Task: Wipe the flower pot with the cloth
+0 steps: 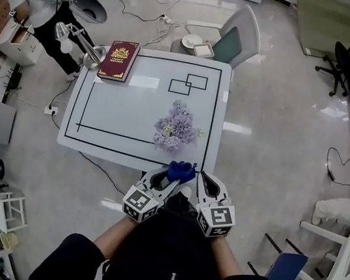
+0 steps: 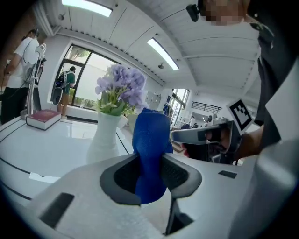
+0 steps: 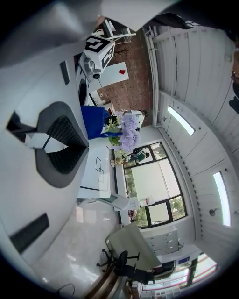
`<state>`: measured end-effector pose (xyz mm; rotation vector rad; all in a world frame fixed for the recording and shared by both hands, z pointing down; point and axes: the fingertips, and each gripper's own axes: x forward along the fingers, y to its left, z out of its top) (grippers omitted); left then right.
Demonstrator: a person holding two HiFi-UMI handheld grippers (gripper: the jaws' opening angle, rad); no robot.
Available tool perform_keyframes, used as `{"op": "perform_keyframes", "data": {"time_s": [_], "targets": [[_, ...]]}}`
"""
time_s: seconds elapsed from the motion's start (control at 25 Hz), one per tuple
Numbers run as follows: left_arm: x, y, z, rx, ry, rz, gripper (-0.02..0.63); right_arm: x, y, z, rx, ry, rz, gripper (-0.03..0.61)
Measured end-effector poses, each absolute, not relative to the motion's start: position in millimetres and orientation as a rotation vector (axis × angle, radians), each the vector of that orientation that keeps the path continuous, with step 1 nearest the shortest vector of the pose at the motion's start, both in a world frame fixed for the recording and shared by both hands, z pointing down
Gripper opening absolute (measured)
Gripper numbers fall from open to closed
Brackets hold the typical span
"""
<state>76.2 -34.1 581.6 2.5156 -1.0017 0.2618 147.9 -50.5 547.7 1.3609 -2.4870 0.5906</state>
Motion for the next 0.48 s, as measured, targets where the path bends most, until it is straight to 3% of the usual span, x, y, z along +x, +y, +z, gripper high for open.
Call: {"op": "perform_keyframes", "data": {"time_s": [0.48], "targets": [[39.8,-29.3,564.3,2.499,-1.159,0.203,0.123,127.1,-56.1,541.6,1.292,-2.524,0.544,0.008]]}}
